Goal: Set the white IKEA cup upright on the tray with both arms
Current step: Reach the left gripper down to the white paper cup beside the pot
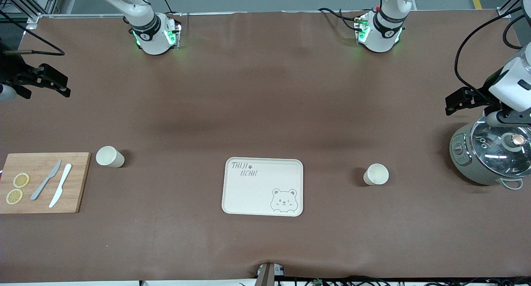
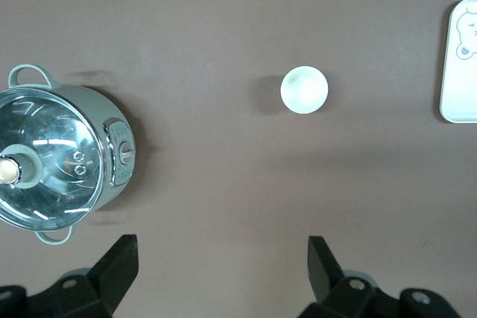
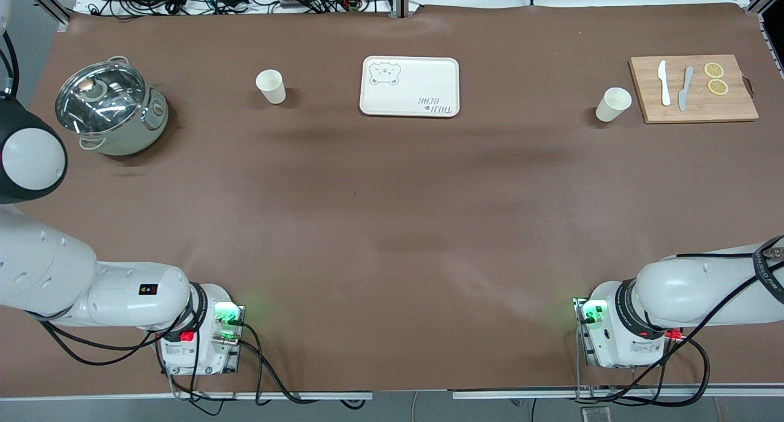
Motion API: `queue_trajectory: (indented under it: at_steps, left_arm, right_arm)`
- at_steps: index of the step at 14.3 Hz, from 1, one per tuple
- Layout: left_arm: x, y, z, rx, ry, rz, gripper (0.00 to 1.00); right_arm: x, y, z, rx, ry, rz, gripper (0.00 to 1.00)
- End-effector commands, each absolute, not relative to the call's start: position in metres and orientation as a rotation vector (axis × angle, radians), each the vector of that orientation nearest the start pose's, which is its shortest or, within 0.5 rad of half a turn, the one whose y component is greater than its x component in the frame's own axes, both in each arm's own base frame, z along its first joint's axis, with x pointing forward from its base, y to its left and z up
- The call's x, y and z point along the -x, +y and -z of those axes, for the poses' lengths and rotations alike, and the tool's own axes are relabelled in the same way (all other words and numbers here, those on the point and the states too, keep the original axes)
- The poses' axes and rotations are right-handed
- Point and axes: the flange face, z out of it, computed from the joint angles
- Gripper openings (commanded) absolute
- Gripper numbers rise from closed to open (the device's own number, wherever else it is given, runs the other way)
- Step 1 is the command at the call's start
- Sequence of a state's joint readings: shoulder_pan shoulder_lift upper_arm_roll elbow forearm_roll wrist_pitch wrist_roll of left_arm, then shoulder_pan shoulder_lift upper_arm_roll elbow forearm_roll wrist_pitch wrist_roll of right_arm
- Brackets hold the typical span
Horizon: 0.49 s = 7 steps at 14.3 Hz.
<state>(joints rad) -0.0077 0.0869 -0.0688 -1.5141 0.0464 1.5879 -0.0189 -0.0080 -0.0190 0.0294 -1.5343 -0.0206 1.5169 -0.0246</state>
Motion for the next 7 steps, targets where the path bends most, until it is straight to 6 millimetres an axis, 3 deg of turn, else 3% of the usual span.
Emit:
queue_trajectory:
  at_steps: [1,4,6,7]
  left_arm:
    - [-0.587,-0.037,-0.607,3.091,0.098,-0.003,1.00]
    - [-0.591,-0.026,-0.599,3.095,0.096,-0.026,1.00]
    - [-0.616,-0.018,-0.557,3.093,0.086,-0.081,1.00]
    - [-0.622,-0.016,-0.546,3.091,0.083,-0.095,1.00]
  right_arm:
    - [-0.547,0.006,-0.651,3.178,-0.077,0.012,1.00]
    - [-0.547,0.005,-0.651,3.178,-0.074,0.012,1.00]
    - [-0.547,0.005,-0.650,3.176,-0.077,0.009,1.00]
    - [-0.547,0.005,-0.650,3.179,-0.077,0.007,1.00]
